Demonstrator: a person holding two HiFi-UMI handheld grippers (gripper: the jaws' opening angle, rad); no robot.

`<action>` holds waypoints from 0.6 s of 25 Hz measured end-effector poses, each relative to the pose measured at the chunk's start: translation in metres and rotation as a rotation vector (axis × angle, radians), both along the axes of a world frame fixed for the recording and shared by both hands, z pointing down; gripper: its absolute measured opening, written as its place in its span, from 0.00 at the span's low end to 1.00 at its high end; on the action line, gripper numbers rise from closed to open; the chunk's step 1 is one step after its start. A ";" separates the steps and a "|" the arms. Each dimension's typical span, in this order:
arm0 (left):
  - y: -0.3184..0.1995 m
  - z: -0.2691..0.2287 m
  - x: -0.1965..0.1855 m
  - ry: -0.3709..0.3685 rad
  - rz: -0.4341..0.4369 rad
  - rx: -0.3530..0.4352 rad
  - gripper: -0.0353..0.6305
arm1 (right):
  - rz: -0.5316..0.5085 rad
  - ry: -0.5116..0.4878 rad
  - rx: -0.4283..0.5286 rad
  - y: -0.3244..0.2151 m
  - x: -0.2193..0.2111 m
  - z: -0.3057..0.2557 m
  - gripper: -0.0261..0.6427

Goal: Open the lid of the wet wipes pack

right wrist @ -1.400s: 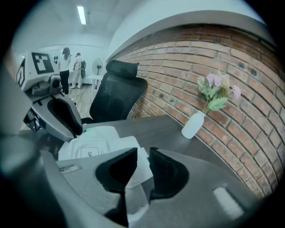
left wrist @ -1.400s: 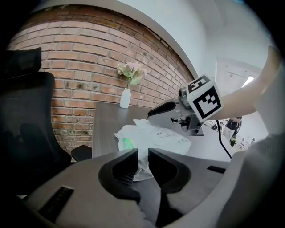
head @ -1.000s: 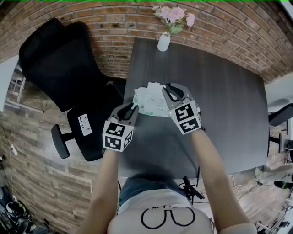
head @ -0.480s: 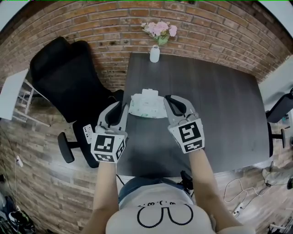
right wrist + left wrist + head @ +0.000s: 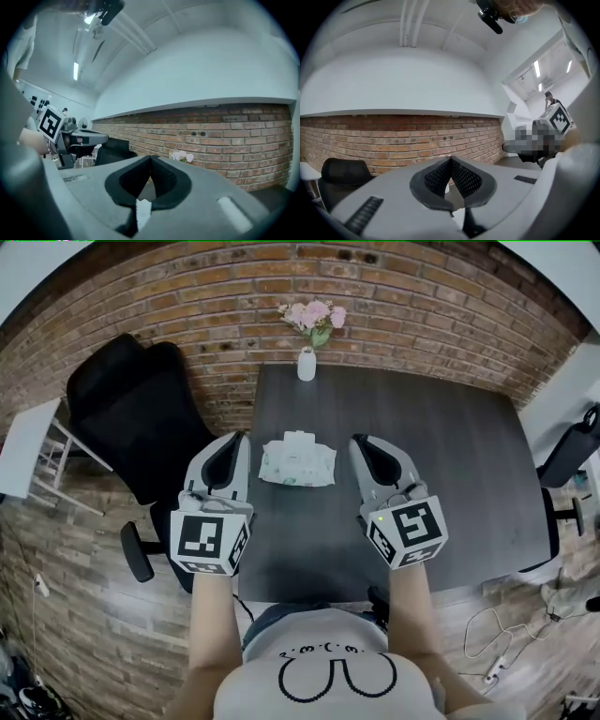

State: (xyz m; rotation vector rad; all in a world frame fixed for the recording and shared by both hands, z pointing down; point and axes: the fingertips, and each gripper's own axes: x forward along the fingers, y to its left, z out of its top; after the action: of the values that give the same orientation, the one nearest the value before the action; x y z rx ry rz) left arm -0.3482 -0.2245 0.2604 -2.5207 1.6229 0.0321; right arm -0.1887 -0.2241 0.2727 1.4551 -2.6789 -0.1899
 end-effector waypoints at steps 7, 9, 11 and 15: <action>0.007 -0.031 -0.001 0.007 -0.026 0.074 0.05 | 0.049 -0.002 0.065 0.009 0.015 -0.029 0.03; 0.009 -0.033 -0.002 0.009 -0.025 0.080 0.05 | 0.057 -0.002 0.070 0.010 0.017 -0.031 0.03; 0.010 -0.036 -0.003 0.007 -0.027 0.085 0.05 | 0.070 -0.006 0.073 0.010 0.019 -0.032 0.03; 0.010 -0.039 -0.008 0.005 -0.039 0.103 0.05 | 0.095 -0.014 0.085 0.010 0.021 -0.036 0.03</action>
State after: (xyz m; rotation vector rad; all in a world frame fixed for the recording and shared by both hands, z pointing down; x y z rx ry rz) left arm -0.3565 -0.2144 0.2214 -2.4143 1.6279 0.1144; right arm -0.1682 -0.2143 0.2365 1.6090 -2.6353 -0.2917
